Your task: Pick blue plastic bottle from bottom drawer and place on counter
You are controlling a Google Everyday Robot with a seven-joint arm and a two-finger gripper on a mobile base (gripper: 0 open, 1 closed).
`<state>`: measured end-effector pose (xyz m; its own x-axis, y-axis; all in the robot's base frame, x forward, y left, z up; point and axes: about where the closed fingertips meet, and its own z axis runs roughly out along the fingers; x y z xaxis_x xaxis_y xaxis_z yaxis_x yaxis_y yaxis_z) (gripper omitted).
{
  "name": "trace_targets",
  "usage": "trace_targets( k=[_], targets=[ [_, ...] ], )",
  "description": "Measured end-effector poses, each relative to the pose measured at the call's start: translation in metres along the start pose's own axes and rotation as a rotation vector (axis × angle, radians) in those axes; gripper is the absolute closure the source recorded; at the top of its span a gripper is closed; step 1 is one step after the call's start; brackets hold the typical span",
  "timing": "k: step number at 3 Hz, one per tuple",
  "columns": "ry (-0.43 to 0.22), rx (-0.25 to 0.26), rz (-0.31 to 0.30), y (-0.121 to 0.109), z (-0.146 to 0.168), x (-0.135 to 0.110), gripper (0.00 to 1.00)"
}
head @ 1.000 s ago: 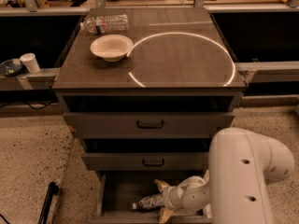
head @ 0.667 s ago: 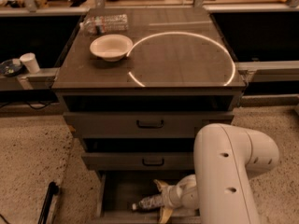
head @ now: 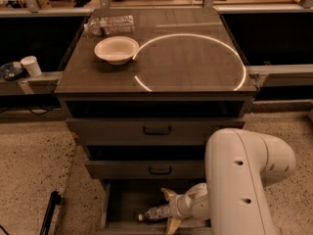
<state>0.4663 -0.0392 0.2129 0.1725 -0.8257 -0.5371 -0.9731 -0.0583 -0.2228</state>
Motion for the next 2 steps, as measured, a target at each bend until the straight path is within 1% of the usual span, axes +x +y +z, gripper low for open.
trace_targets(
  k=[1,2],
  targets=[
    [0.007,0.003,-0.003,0.004,-0.023,-0.016,0.05],
    [0.022,-0.011,-0.022,0.01,-0.043,-0.035,0.03]
  ],
)
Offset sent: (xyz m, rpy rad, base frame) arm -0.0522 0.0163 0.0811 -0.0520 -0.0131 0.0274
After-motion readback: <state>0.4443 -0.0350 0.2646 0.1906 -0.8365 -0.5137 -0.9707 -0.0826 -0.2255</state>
